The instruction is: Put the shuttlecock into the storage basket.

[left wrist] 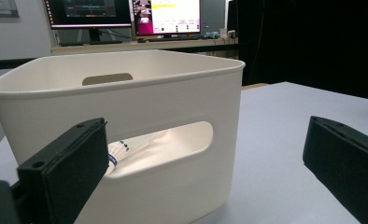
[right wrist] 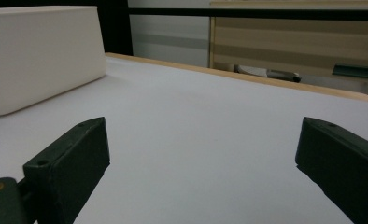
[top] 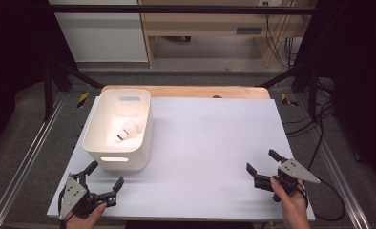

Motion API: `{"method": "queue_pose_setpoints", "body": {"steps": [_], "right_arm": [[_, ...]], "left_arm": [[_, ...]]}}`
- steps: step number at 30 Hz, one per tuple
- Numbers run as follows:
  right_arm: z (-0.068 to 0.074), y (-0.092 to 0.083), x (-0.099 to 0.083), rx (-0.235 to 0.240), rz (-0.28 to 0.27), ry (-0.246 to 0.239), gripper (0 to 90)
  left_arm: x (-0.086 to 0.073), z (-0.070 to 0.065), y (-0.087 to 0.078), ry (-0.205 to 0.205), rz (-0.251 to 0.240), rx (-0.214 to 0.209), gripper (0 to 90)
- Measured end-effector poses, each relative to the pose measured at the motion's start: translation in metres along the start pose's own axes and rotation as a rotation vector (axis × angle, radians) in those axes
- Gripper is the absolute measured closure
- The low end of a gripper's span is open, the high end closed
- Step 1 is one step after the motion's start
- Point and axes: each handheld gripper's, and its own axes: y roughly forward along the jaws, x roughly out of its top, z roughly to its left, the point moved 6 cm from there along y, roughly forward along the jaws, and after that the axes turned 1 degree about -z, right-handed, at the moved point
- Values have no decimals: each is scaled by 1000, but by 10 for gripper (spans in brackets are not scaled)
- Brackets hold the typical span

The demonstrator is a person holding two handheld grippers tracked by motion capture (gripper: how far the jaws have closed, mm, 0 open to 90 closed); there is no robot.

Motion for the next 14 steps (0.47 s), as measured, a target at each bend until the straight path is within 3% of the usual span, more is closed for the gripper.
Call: {"method": "queue_pose_setpoints", "body": {"steps": [8,14], "right_arm": [[9,6,4,30,-55,-43,30],[10,7,4,33,-83,-46,25]], "left_arm": [[1,-1,1,7,-9,4,4],[1,-4,0,8,-11,6,4]]}}
